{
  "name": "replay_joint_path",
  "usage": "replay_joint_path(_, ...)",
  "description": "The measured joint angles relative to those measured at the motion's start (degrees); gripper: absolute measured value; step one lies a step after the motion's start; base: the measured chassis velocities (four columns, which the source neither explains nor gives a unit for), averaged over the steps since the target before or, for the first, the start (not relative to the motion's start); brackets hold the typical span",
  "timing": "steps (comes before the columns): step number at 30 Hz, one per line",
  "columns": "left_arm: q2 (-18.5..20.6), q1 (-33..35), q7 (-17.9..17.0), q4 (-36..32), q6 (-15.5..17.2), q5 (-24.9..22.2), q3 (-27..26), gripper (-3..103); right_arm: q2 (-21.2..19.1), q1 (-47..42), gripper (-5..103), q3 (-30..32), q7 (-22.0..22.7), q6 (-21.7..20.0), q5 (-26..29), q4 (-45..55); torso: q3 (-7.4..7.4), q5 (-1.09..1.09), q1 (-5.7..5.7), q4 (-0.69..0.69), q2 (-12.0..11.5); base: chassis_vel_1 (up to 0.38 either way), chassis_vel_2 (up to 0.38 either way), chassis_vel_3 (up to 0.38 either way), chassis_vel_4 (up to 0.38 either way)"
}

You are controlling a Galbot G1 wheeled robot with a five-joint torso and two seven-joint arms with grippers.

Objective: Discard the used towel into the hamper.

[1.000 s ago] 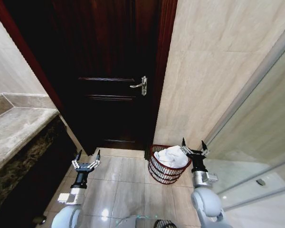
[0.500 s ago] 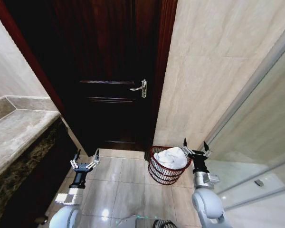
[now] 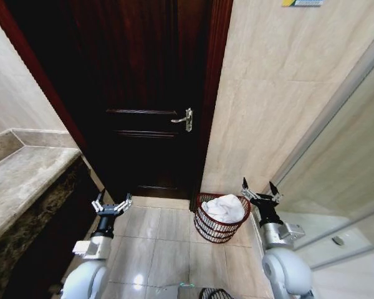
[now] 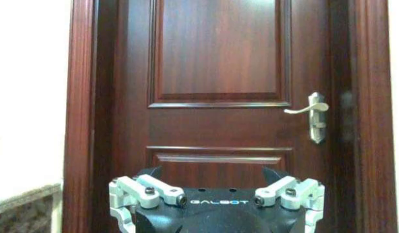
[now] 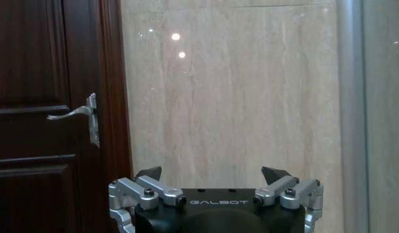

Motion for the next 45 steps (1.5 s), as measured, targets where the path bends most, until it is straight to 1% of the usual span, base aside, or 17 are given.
replay_joint_path(2,-0.2,0.0,-0.6,-0.8,1.0,1.1,0.0,100,-0.2,0.8,100,0.0,-0.1,-0.1,-0.7,-0.7,0.31,0.01,0.22,0.01,0.5,0.0,0.0,0.0,0.0)
replay_joint_path(5,-0.1,0.0,-0.7,-0.8,1.1,2.0,-0.1,100,-0.2,0.7,100,0.2,-0.3,0.4,-1.3,-1.0,0.61,0.0,0.43,0.0,1.0,0.0,0.0,0.0,0.0)
replay_joint_path(13,0.0,0.5,-0.5,-0.3,0.1,2.2,-0.3,100,0.1,-0.1,100,1.4,-0.3,2.1,-1.7,-1.3,1.4,0.01,1.1,0.0,2.5,0.0,0.0,0.0,0.0)
replay_joint_path(20,0.2,0.5,-0.1,-0.7,-0.3,2.2,-0.4,100,0.3,-0.6,100,1.9,-0.4,3.4,-1.8,-1.3,2.5,0.01,2.0,0.0,4.5,0.0,0.0,0.0,0.0)
replay_joint_path(21,0.2,0.5,-0.1,-0.7,-0.3,2.2,-0.4,100,0.3,-0.6,100,1.9,-0.4,3.4,-1.8,-1.3,2.5,0.01,2.0,0.0,4.5,0.0,0.0,0.0,0.0)
replay_joint_path(24,0.2,0.6,0.0,-0.7,-0.5,2.2,-0.4,100,0.5,-0.6,100,1.9,-0.4,3.9,-1.9,-1.6,3.1,0.01,2.48,0.0,5.6,0.0,0.0,0.0,0.0)
replay_joint_path(28,0.2,0.6,0.0,-0.7,-0.6,2.2,-0.4,100,0.5,-0.6,100,1.9,-0.4,4.0,-1.9,-1.6,3.27,0.01,2.6,0.0,5.9,0.0,0.0,0.0,0.0)
replay_joint_path(31,0.1,0.6,0.0,-0.7,-0.9,2.2,-0.4,100,0.5,-0.5,100,2.2,-0.7,4.0,-1.9,-1.6,4.03,0.0,3.25,0.0,7.3,0.0,0.0,0.0,0.0)
replay_joint_path(32,0.1,0.6,0.0,-0.7,-0.9,2.2,-0.4,100,0.5,-0.5,100,2.2,-0.7,4.0,-1.9,-1.6,4.03,0.0,3.25,0.0,7.3,0.0,0.0,0.0,0.0)
replay_joint_path(35,0.0,0.6,-0.1,-0.3,-1.3,2.5,-0.4,100,0.6,-0.4,100,2.3,-1.0,4.0,-1.9,-2.0,4.97,0.01,4.03,0.0,9.0,0.0,0.0,0.0,0.0)
replay_joint_path(37,-0.1,0.6,-0.1,-0.2,-1.3,2.5,-0.4,100,0.6,-0.4,100,2.3,-1.0,4.0,-1.9,-2.0,5.05,0.01,4.1,0.0,9.2,0.0,0.0,0.0,0.0)
replay_joint_path(41,0.0,0.6,-0.2,0.2,-1.7,2.4,-0.5,100,0.6,0.2,100,2.3,-1.1,4.0,-1.9,-2.5,5.91,0.0,4.81,0.0,10.7,0.0,0.0,0.0,0.0)
replay_joint_path(45,0.0,0.5,-0.3,0.3,-1.7,2.1,-0.5,100,0.6,0.5,100,2.2,-1.1,4.0,-2.0,-2.8,6.41,0.01,5.24,-0.01,11.7,0.0,0.0,0.0,0.0)
